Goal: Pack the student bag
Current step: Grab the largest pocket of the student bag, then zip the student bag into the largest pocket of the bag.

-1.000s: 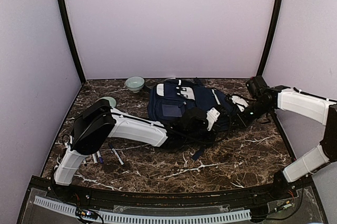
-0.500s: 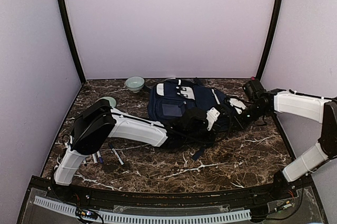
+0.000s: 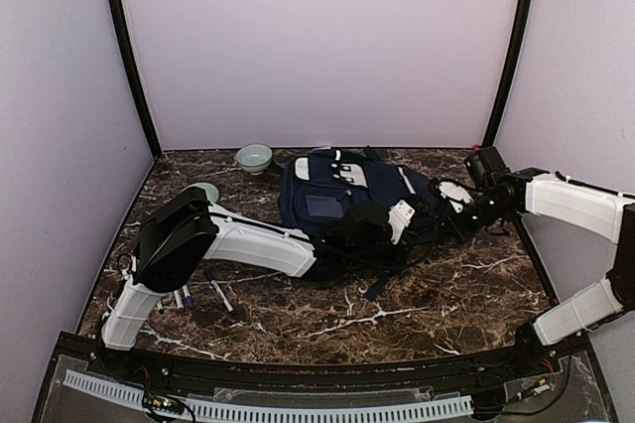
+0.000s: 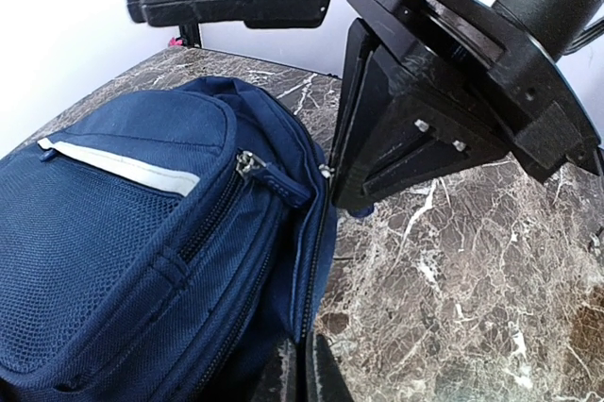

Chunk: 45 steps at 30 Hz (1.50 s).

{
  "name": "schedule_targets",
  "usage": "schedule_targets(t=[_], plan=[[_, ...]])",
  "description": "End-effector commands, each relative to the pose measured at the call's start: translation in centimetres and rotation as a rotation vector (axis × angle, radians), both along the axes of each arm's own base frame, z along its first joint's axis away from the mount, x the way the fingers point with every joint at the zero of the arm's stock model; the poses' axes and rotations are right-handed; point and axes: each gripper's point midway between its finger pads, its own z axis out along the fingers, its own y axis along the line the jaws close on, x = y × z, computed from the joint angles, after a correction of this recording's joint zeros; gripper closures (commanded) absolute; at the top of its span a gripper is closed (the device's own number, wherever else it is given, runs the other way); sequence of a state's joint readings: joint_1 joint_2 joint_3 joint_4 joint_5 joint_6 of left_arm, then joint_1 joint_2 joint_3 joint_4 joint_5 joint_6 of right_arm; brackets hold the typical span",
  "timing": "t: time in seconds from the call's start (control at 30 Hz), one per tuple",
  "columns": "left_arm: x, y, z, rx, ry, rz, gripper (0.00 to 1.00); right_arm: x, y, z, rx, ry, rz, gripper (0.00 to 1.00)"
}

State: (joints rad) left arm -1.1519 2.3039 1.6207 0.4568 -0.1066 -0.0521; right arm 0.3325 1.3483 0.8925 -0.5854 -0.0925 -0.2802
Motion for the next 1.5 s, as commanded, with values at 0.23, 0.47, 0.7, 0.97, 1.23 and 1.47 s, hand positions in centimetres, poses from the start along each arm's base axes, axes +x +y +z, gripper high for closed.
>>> schedule_targets(t=[0.23,0.47,0.7,0.97,1.23,1.47], plan=[[-1.2,0.0,9.2,-0.199,-0.103,-0.03,1.0,0.7,-3.0,0.0,-0.07,-0.014,-0.06,1.0],[-2.6,1.3,6.8,-0.152,-0.076,-0.075,1.0,1.3,-5.6,-0.7,-0.106,-0.004,-0.092,1.0],[-5.6,3.4,4.0,-0.072,-0.022,-0.195,1.0,2.2,-7.0,-2.0,-0.134,-0.002,-0.098,1.0],[-6.6,8.2,1.1,0.012,-0.03,-0.143,1.0,1.9,-7.6,-2.5,-0.164,-0.01,-0.063,1.0],[-3.8,12.5,-2.2,0.209,-0.071,0.011,1.0,-1.0,-5.6,-3.0,-0.098,0.037,0.101,1.0],[1.5,17.3,-2.5,0.196,-0.035,0.125,0.87,-7.4,1.1,-2.9,0.017,0.111,0.446,1.0]])
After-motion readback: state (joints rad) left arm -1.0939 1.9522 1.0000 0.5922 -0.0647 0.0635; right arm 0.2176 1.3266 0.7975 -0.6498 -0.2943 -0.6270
